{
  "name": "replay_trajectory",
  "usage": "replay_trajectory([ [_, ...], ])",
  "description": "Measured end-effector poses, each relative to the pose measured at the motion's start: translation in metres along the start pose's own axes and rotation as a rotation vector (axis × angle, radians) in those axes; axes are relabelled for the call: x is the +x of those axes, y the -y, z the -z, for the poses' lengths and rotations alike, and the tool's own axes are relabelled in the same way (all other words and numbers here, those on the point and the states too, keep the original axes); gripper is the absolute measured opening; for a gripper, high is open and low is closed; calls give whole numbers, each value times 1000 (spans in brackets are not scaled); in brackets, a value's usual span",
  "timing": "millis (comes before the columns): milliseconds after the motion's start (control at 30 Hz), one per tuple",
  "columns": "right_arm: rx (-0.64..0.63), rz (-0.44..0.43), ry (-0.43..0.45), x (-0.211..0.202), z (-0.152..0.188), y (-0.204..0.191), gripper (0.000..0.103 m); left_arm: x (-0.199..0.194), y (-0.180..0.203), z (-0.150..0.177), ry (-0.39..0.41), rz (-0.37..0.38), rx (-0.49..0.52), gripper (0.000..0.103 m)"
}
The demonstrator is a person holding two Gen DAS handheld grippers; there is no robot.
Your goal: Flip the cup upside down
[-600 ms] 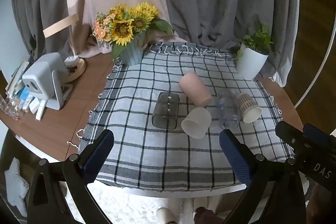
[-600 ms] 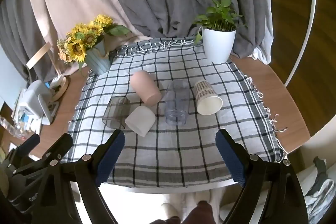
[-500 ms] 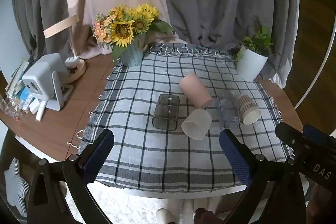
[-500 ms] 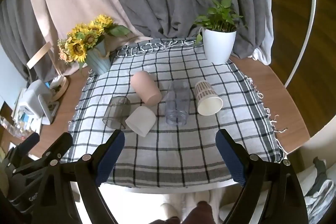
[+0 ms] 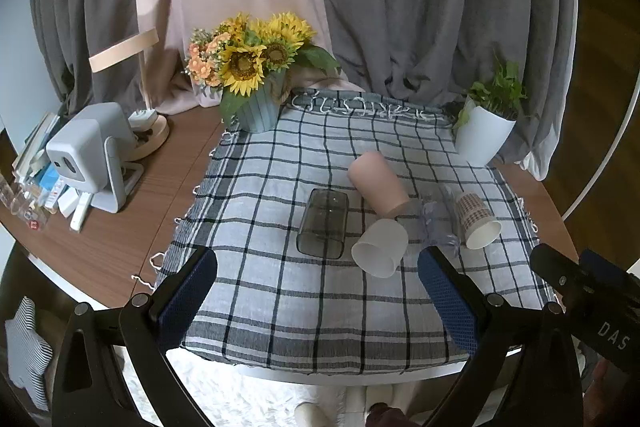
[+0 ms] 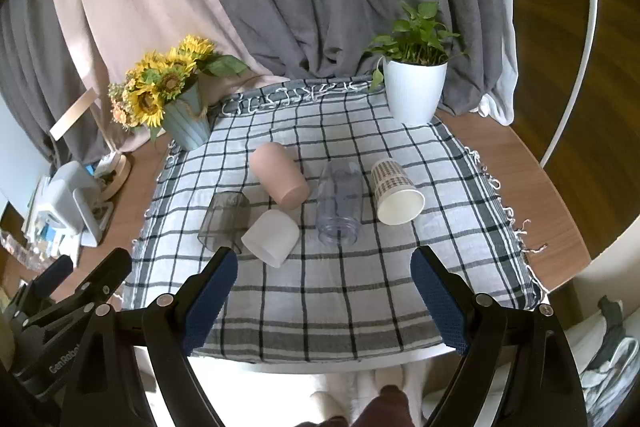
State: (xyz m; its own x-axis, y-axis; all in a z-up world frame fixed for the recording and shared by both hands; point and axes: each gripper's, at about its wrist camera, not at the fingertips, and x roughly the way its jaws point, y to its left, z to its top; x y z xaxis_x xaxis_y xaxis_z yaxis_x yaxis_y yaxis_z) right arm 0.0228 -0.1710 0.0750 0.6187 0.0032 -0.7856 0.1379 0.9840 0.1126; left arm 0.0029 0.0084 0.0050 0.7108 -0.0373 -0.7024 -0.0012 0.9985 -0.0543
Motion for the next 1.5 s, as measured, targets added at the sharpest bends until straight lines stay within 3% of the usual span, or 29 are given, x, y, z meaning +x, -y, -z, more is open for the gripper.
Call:
replay_trajectory([
  [1500, 1, 4, 23, -5, -1, 1, 89, -4, 1, -3, 8, 9, 1, 102],
])
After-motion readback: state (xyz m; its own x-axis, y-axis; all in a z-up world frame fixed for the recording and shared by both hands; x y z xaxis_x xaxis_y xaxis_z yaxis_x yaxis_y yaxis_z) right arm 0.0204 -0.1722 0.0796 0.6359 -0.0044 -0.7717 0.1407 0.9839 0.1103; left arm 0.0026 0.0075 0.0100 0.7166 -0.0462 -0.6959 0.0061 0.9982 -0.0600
